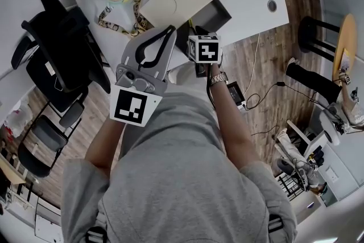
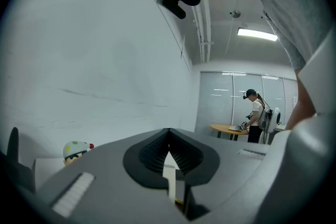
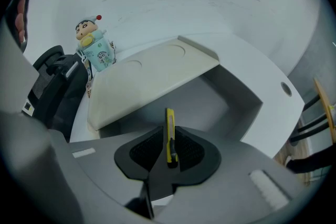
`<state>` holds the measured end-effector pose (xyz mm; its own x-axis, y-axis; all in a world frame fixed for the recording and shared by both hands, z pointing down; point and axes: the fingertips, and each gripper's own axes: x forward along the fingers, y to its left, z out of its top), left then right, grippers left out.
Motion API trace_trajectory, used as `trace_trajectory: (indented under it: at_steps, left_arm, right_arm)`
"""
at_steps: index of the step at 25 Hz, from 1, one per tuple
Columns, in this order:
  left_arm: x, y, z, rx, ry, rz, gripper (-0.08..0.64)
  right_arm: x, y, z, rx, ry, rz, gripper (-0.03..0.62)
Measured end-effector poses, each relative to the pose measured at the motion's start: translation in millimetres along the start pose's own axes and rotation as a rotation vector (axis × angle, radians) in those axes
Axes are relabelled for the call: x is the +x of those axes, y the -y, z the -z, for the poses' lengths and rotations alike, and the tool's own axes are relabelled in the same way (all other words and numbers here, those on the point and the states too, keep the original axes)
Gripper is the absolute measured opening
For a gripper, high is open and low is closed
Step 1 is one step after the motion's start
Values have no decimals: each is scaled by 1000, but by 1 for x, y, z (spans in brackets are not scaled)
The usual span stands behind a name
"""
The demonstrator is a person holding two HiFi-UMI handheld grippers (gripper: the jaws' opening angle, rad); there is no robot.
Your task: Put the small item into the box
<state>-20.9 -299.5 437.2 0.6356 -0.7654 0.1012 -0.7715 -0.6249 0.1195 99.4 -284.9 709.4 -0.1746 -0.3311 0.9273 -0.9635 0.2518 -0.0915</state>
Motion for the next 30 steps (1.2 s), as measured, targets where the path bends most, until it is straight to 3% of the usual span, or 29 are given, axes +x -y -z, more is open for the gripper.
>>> trace_trajectory:
  at_steps: [20, 30]
  left_arm:
    - [-1, 15, -5, 15, 11, 20, 3]
    - [-4, 26, -10, 37, 11, 32, 3]
  right_arm:
    - [-14, 3, -4, 37, 54, -24, 121]
    - [-28, 8, -6, 76, 88, -34, 73]
